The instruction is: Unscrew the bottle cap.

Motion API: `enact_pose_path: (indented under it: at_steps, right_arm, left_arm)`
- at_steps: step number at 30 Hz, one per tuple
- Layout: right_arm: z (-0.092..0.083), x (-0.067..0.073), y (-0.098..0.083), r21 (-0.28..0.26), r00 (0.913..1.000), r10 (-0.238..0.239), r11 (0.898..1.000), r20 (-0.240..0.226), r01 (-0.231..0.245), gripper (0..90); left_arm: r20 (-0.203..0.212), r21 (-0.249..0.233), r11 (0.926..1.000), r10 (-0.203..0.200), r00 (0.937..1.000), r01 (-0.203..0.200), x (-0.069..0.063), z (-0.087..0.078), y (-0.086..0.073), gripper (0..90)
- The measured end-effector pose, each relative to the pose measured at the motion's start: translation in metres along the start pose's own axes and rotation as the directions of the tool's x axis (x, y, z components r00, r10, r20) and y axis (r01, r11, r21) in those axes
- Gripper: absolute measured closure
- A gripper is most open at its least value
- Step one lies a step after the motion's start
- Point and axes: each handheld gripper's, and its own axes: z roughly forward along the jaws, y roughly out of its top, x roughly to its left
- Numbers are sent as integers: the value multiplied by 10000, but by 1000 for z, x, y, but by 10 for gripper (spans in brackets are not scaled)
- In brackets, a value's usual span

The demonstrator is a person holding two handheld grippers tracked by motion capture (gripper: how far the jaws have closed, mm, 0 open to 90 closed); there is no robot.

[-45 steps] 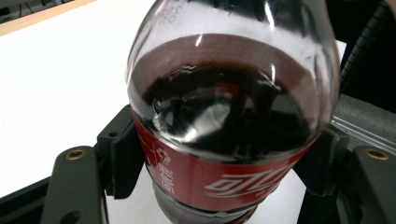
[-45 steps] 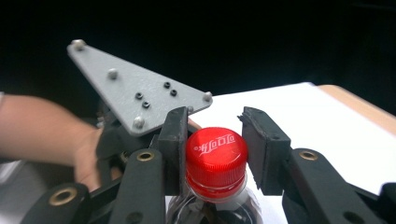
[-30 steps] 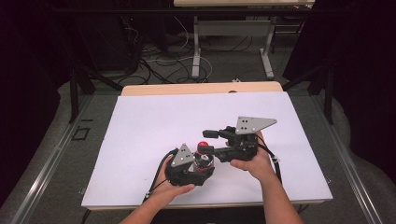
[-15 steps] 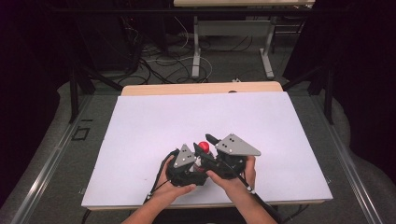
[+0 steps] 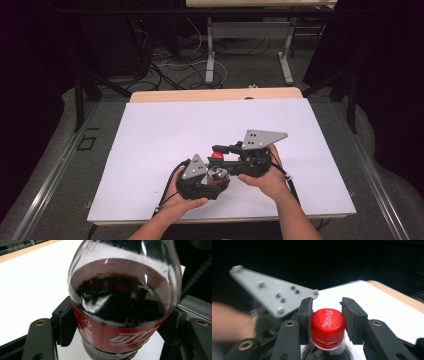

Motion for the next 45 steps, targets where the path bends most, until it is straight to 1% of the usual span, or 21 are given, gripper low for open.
enact_pose_path:
  at_steps: [3,5,7,10,12,14,17,20,21,22,25,27,29,30,32,35,37,39,40,42,45]
  right_arm:
    - [-1,-13,-1,-18,9922,-281,9996,-1214,281,611]
    - [0,-16,-1,-43,9908,-251,9997,-1332,247,608]
    - [1,-14,-1,-75,9933,-269,9996,-1122,263,591]
    - [-1,-6,0,-371,9970,488,9980,-608,-511,462]
    - [-4,4,1,-758,9951,935,9930,311,-909,457]
    - [-5,16,4,-1008,9757,1264,9889,1790,-1096,471]
    - [-3,37,6,-1115,9217,1470,9872,3591,-1140,500]
    - [3,52,6,-981,8852,1492,9882,4407,-1177,520]
    - [3,52,6,-981,8852,1492,9882,4407,-1177,520]
    - [8,57,4,-728,8624,1473,9891,4844,-1281,530]
    - [17,61,-1,-557,8395,1598,9866,5193,-1533,555]
    - [20,65,-3,-469,8139,1448,9885,5626,-1435,599]
    - [20,66,-3,-499,8117,1355,9902,5681,-1304,605]
    - [19,65,-3,-482,8187,1308,9909,5591,-1254,606]
    - [15,59,-3,-315,8476,1165,9926,5177,-1172,609]
    - [8,44,-1,-52,9165,790,9965,3921,-837,611]
    - [3,30,-1,54,9621,382,9991,2698,-412,612]
    - [-1,15,-1,43,9880,317,9995,1512,-328,611]
    - [-2,8,-1,65,9975,-139,9999,688,135,610]
    - [-4,-7,-2,-51,9987,-219,9998,-462,217,610]
    - [-5,-16,-2,19,9929,-285,9996,-1157,289,609]
  left_arm:
    - [118,38,10000,62,9999,-62,0,0,0,293]
    - [107,-13,10000,-57,9999,57,0,1,0,293]
    - [-60,-92,9999,-134,9999,134,1,2,-1,293]
    - [-179,16,9999,-154,9997,154,2,0,0,292]
    - [-388,-11,9998,-215,9990,215,2,1,0,292]
    - [-510,32,9997,-259,9984,261,3,2,0,292]
    - [-701,-10,9991,-418,9967,419,2,3,-1,292]
    - [-720,69,9991,-417,9965,423,2,3,-1,292]
    - [-728,96,9991,-402,9965,410,2,2,-1,292]
    - [-811,46,9990,-445,9957,450,1,3,-1,292]
    - [-850,65,9993,-365,9957,372,1,3,-1,292]
    - [-854,72,9993,-364,9957,372,1,3,-1,292]
    - [-829,72,9995,-316,9961,323,1,2,-1,292]
    - [-795,59,9995,-317,9963,323,1,2,-1,292]
    - [-747,43,9995,-311,9967,315,1,2,-1,292]
    - [-683,-2,9996,-268,9973,269,2,0,0,293]
    - [-544,-100,9994,-326,9980,321,2,-1,-1,292]
    - [-484,-111,9995,-288,9984,283,2,-1,0,292]
    - [-352,-146,9997,-213,9992,208,1,-2,0,292]
    - [-240,-127,9998,-143,9996,140,1,-1,-1,293]
    - [-187,-137,9995,-273,9995,271,1,-1,-1,292]
